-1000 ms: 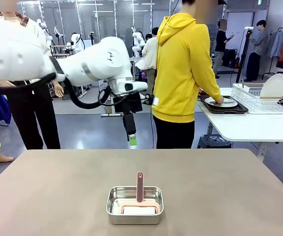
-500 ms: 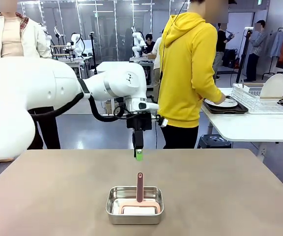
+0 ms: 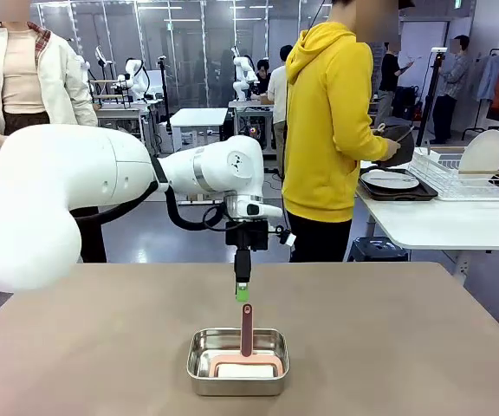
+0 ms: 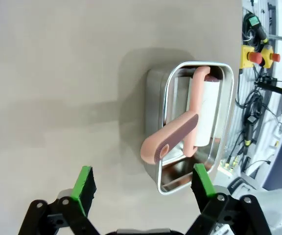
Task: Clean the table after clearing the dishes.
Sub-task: When the right (or left) Handle tray is removed, use the right hand (or left hand) to clean the right (or left) side of the table with the Lint Roller.
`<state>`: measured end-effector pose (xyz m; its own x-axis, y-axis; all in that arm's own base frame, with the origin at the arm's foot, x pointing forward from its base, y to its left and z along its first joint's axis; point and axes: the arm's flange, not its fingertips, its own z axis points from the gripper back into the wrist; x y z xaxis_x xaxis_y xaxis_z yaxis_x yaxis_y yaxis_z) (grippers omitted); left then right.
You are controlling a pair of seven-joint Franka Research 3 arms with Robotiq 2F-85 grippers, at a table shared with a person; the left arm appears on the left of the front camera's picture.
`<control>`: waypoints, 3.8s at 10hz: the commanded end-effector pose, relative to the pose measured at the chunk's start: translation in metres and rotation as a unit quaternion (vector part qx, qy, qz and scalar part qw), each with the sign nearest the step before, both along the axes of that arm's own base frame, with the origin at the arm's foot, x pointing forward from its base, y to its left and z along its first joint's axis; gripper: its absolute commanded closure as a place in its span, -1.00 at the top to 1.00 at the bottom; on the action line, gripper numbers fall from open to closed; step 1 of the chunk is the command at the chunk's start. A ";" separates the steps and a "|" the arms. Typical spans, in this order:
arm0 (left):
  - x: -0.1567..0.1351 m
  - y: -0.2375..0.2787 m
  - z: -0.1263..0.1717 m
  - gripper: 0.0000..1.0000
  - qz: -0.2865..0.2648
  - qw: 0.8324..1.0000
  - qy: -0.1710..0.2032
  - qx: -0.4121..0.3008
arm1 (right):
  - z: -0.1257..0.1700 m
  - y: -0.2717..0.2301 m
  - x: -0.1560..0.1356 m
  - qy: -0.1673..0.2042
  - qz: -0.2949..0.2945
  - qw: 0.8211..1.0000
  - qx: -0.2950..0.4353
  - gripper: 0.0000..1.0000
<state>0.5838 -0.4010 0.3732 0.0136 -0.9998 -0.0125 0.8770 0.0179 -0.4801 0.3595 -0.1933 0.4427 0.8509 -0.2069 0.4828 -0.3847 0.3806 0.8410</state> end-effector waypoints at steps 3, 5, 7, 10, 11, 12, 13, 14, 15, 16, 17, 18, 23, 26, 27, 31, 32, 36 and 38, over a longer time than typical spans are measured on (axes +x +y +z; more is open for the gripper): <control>-0.003 -0.011 -0.011 1.00 0.003 0.999 0.040 -0.009 | 0.001 0.000 -0.001 -0.006 0.005 1.000 -0.005 1.00; -0.009 -0.016 -0.020 1.00 0.013 0.997 0.071 -0.001 | 0.001 0.000 -0.001 -0.006 0.005 1.000 -0.005 1.00; -0.015 -0.020 -0.026 1.00 0.017 0.995 0.094 0.010 | 0.001 0.000 -0.001 -0.006 0.005 1.000 -0.005 1.00; -0.016 -0.020 -0.029 0.56 0.023 0.995 0.100 0.012 | 0.001 0.000 -0.001 -0.006 0.005 1.000 -0.005 1.00; -0.016 -0.019 -0.030 0.21 0.024 0.994 0.101 0.022 | 0.001 0.000 -0.001 -0.006 0.005 1.000 -0.005 1.00; -0.017 -0.019 -0.030 -0.51 0.023 0.994 0.108 0.017 | 0.001 0.000 -0.001 -0.006 0.005 1.000 -0.005 1.00; -0.018 -0.018 -0.032 -0.96 0.027 0.993 0.111 0.018 | 0.001 0.000 -0.001 -0.006 0.005 1.000 -0.005 1.00; -0.018 -0.018 -0.032 -1.00 0.028 0.993 0.110 0.020 | 0.001 0.000 -0.001 -0.006 0.005 1.000 -0.005 1.00; -0.018 -0.018 -0.030 -1.00 0.028 0.994 0.107 0.020 | 0.001 0.000 -0.001 -0.006 0.005 1.000 -0.005 1.00; -0.017 -0.018 -0.026 -1.00 0.029 0.994 0.104 0.018 | 0.001 0.000 -0.001 -0.006 0.005 1.000 -0.005 1.00; -0.017 -0.019 -0.024 -1.00 0.030 0.994 0.101 0.018 | 0.001 0.000 -0.001 -0.006 0.005 1.000 -0.005 1.00; -0.017 -0.019 -0.023 -1.00 0.028 0.995 0.097 0.022 | 0.001 0.000 -0.001 -0.006 0.005 1.000 -0.005 1.00; -0.025 -0.005 0.025 -0.80 0.081 0.993 0.078 0.040 | 0.001 0.000 -0.001 -0.006 0.005 1.000 -0.005 1.00; -0.057 0.058 0.086 -0.80 0.170 0.983 0.073 0.016 | 0.001 0.000 -0.001 -0.006 0.005 1.000 -0.005 1.00; -0.060 0.092 0.101 -0.80 0.211 0.976 0.055 -0.010 | 0.001 0.000 -0.001 -0.006 0.005 1.000 -0.005 1.00; -0.080 0.256 0.106 -0.80 0.429 0.893 0.040 -0.128 | 0.001 0.000 -0.001 -0.006 0.005 1.000 -0.005 1.00; -0.086 0.290 0.097 -0.80 0.495 0.860 0.022 -0.125 | 0.001 0.000 -0.001 -0.006 0.005 1.000 -0.005 1.00; -0.102 0.342 0.070 -0.80 0.629 0.767 -0.016 -0.130 | 0.001 0.000 -0.001 -0.006 0.005 1.000 -0.005 1.00; -0.093 0.365 0.066 -0.80 0.586 0.802 0.022 -0.111 | 0.001 0.000 -0.001 -0.006 0.005 1.000 -0.005 1.00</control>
<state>0.4856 -0.0378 0.4324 0.9603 -0.2351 0.1501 0.2772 0.7450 -0.6067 0.3593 -0.1937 0.4429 0.8506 -0.2073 0.4832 -0.3847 0.3812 0.8407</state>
